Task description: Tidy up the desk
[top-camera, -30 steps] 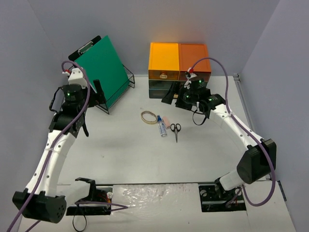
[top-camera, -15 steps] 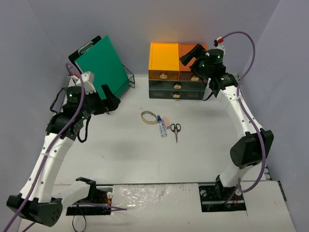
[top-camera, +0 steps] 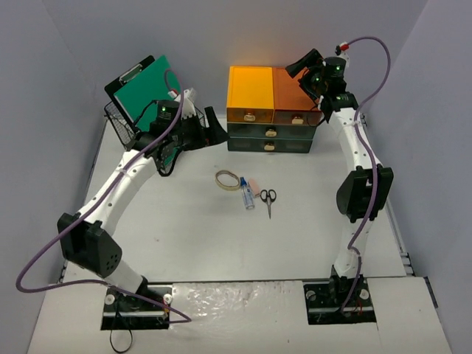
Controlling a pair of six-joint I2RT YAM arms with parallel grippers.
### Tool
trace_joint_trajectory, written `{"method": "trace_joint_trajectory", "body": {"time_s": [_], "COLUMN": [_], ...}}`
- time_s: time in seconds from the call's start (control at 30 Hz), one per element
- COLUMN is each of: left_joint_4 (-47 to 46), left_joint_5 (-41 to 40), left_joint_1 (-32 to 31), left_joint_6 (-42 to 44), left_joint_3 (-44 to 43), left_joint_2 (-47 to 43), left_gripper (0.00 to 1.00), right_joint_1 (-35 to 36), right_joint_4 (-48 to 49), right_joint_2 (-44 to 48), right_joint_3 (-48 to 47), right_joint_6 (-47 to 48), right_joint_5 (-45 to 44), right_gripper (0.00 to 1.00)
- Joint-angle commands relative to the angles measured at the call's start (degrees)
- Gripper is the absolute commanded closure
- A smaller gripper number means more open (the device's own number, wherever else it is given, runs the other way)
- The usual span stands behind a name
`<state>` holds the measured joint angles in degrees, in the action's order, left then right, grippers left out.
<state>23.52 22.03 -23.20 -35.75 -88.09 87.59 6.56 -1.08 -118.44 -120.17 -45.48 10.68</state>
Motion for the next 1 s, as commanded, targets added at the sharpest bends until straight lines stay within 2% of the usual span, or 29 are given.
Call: {"method": "trace_joint_trajectory", "body": {"time_s": [0.0,0.3,0.6,0.83,0.97], "left_joint_4": [-8.0,-10.9,-4.8,-7.1,-17.5], "left_joint_5": [5.2,7.4,5.7,0.3,-7.6], "left_joint_1": [-1.2,-4.1,-5.1,-5.3,-6.8], "left_joint_6": [-5.5,-12.1,-10.1,-9.8,-12.8], "left_joint_3": [-10.8,-24.7,-41.8,-42.5,-31.1], "left_joint_2": [7.0,23.2,35.9,37.3,32.4], "left_gripper": [0.03,0.03,0.03,0.05,0.05], "right_joint_1": [-1.2,-1.5,-1.5,-1.7,-1.7], "right_joint_4": [3.6,3.6,3.6,3.7,3.6], "right_joint_2": [-3.4,-5.6,-3.6,-1.9,-1.5], "right_joint_3": [-5.9,-3.8,2.4,6.3,7.8], "right_joint_6": [-1.6,-3.0,-1.5,-0.8,-0.6], "right_joint_5": [4.4,9.7,11.2,11.1,11.1], "right_gripper": [0.18,0.19,0.2,0.2,0.21]}}
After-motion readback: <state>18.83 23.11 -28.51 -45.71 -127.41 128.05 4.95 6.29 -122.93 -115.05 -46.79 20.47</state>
